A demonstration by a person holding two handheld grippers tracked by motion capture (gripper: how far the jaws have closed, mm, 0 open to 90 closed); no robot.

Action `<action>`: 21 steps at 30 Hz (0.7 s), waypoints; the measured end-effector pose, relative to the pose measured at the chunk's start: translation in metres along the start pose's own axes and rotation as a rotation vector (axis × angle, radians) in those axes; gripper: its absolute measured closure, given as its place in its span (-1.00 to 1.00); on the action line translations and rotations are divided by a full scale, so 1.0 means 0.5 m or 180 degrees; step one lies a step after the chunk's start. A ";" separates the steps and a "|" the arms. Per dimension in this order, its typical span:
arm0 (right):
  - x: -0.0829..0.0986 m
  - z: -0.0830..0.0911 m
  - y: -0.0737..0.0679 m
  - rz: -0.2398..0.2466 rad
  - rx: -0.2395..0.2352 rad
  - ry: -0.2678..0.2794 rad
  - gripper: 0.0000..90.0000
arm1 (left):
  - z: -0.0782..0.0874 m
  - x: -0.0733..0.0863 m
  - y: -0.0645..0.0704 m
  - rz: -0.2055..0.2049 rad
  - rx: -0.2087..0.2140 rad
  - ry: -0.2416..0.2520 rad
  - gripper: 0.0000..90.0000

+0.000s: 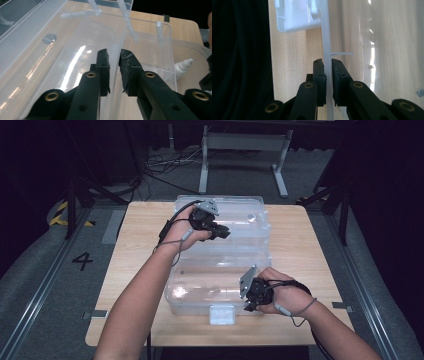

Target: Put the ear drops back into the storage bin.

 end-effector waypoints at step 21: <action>0.001 -0.003 0.000 -0.0007 -0.0012 0.0027 0.83 | 0.021 -0.001 0.045 -0.0088 0.0004 0.0014 0.88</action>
Point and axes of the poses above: each handheld gripper's, and its own axes: z roughly backward along the jaws, x roughly out of its underside, y roughly to its right, the point moved 6 cm from there along -z, roughly forward along the jaws, and after that the axes turned 2 degrees about z, right-handed, at the moved point
